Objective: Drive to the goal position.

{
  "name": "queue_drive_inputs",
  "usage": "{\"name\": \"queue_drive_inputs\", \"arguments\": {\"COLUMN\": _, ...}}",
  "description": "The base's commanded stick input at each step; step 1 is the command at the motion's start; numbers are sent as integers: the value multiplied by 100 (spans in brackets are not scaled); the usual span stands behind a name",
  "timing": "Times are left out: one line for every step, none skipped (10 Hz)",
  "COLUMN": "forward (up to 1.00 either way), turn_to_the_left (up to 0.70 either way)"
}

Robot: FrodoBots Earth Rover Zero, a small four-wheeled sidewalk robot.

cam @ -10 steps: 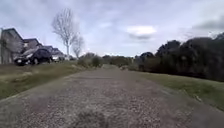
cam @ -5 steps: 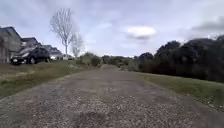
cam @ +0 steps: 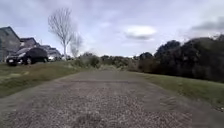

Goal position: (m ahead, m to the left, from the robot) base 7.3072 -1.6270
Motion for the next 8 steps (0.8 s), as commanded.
{"name": "queue_drive_inputs", "arguments": {"forward": 70, "turn_to_the_left": 0}}
{"name": "queue_drive_inputs", "arguments": {"forward": 70, "turn_to_the_left": 0}}
{"name": "queue_drive_inputs", "arguments": {"forward": 70, "turn_to_the_left": 0}}
{"name": "queue_drive_inputs", "arguments": {"forward": 70, "turn_to_the_left": 0}}
{"name": "queue_drive_inputs", "arguments": {"forward": 70, "turn_to_the_left": 0}}
{"name": "queue_drive_inputs", "arguments": {"forward": 70, "turn_to_the_left": 0}}
{"name": "queue_drive_inputs", "arguments": {"forward": 70, "turn_to_the_left": 0}}
{"name": "queue_drive_inputs", "arguments": {"forward": 70, "turn_to_the_left": 0}}
